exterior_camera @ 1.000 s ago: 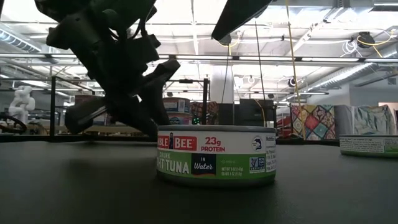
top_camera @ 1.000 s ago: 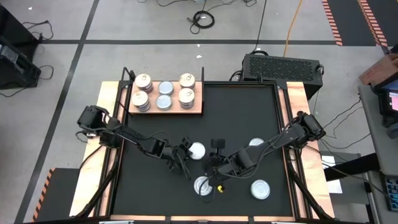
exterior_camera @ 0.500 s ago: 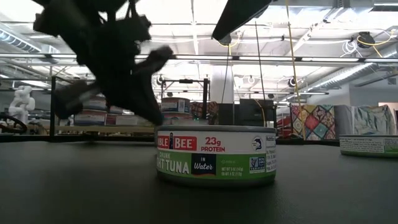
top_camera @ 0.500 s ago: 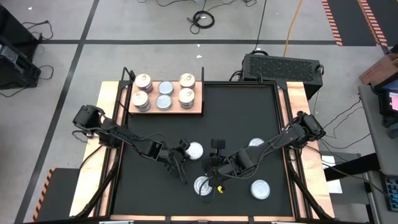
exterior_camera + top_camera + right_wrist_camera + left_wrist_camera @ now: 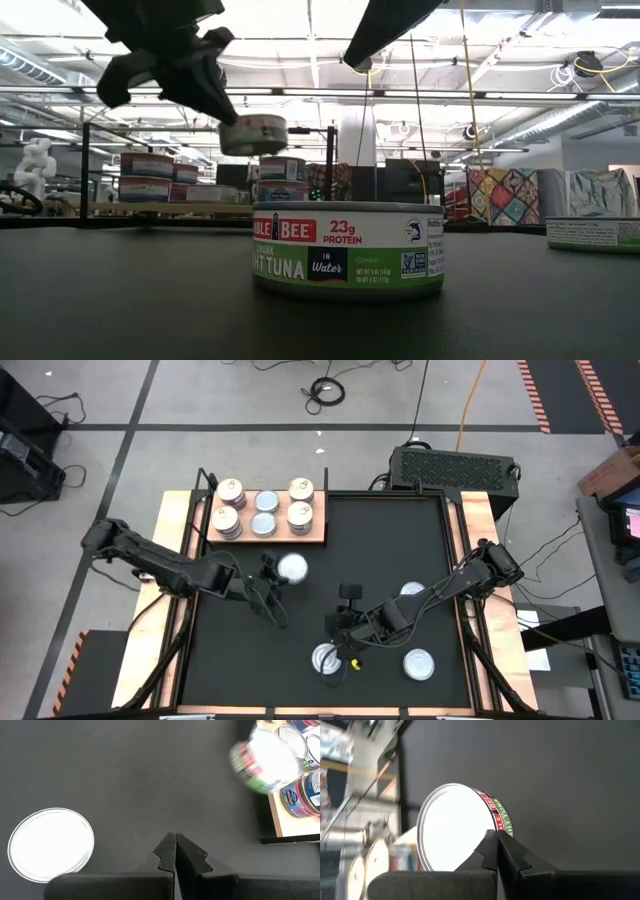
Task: Stack canned seafood by type on shelf
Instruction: Stack the green tuna can on top of the other green tuna can on the shelf, then stack the green tuna can on top of the other green tuna cans on the shelf
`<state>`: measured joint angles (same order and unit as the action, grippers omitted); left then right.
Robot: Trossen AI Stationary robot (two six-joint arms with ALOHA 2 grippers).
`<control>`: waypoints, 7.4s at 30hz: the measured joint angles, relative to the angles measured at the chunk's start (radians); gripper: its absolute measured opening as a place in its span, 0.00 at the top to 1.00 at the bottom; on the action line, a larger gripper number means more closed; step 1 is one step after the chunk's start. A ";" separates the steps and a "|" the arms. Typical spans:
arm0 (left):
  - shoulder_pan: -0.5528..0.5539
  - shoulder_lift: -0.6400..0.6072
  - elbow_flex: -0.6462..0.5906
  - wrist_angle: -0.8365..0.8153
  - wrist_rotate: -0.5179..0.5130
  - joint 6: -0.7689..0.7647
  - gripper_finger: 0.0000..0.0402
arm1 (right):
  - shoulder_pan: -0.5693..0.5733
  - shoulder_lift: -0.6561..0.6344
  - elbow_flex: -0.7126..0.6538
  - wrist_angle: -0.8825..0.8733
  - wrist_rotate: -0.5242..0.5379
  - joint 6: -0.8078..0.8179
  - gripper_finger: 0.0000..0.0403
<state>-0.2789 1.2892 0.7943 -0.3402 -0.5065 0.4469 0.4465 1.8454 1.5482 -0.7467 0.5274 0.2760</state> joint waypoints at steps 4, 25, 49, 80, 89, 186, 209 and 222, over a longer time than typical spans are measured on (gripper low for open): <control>0.060 -0.093 0.000 -0.110 -0.028 -0.047 1.00 | -0.001 0.000 0.000 -0.007 0.001 -0.008 1.00; 0.850 -0.113 0.002 -0.039 0.272 0.249 1.00 | -0.089 -0.201 -0.347 0.357 -0.009 -0.096 1.00; 0.999 0.122 0.073 -0.001 0.338 0.268 1.00 | -0.159 -0.443 -0.662 0.669 -0.092 -0.105 1.00; 0.903 0.113 0.150 -0.095 0.262 0.265 0.85 | -0.159 -0.443 -0.662 0.668 -0.092 -0.105 1.00; 0.813 0.054 0.232 -0.257 0.353 0.183 0.83 | -0.159 -0.443 -0.662 0.667 -0.092 -0.105 1.00; -0.231 0.352 0.328 -0.005 -0.093 -0.012 1.00 | -0.013 -0.439 -0.640 0.753 -0.182 0.045 1.00; 0.338 -0.248 -0.069 -0.227 -0.079 0.049 1.00 | -0.013 -0.439 -0.640 0.743 -0.160 0.053 1.00; 0.649 -0.202 -0.069 -0.212 0.186 0.145 1.00 | -0.013 -0.439 -0.640 0.742 -0.159 0.044 1.00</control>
<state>0.3700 1.0876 0.7250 -0.5524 -0.3208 0.5921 0.4335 1.4059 0.9085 -0.0044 0.3679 0.3201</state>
